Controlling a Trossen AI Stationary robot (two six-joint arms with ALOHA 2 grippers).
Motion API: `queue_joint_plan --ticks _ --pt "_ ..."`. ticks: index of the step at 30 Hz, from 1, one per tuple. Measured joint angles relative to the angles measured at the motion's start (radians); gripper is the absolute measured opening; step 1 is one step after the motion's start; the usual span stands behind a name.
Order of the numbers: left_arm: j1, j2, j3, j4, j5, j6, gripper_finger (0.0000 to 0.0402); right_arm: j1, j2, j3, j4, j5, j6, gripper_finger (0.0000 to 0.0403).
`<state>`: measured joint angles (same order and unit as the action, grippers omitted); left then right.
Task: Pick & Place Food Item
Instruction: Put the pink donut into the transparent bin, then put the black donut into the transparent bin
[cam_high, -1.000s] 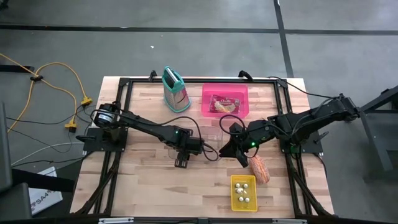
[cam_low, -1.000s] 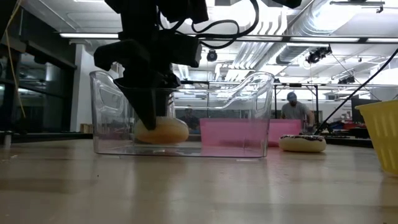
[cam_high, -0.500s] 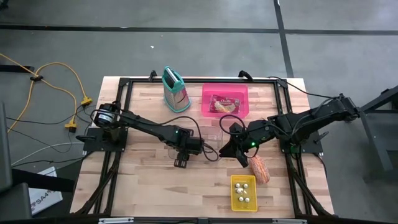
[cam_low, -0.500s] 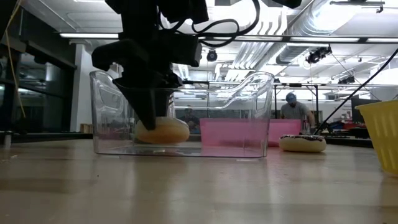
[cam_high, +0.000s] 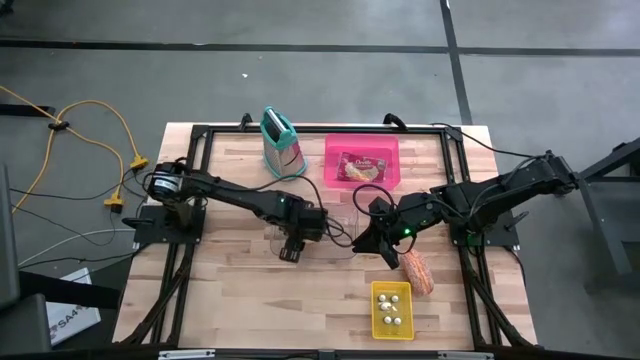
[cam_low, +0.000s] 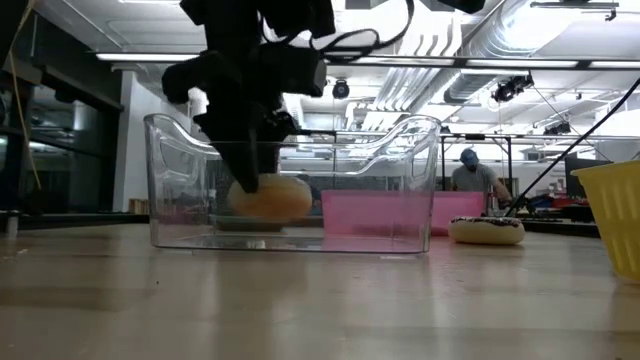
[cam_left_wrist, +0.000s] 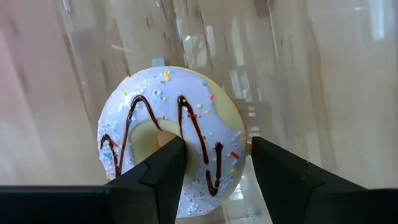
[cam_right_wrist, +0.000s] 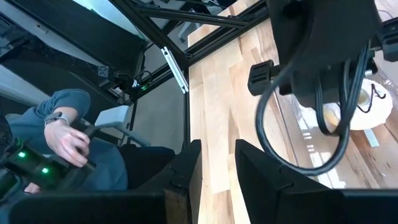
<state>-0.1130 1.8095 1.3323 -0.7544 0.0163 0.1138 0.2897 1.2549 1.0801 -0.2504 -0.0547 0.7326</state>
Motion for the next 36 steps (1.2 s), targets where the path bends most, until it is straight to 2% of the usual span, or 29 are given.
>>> queue_joint_plan --ticks 24,32,36 --pt "0.001 -0.022 0.001 -0.01 0.021 0.057 0.0177 0.0 0.0 0.0 0.0 0.0 0.0 0.0086" --pt "0.001 -0.022 0.002 -0.009 0.035 0.074 0.0237 0.0 0.0 0.0 0.0 0.0 0.0 0.0086" --pt "0.001 -0.022 0.002 -0.009 0.035 0.073 0.0246 0.0 0.0 0.0 0.0 0.0 0.0 0.0086"
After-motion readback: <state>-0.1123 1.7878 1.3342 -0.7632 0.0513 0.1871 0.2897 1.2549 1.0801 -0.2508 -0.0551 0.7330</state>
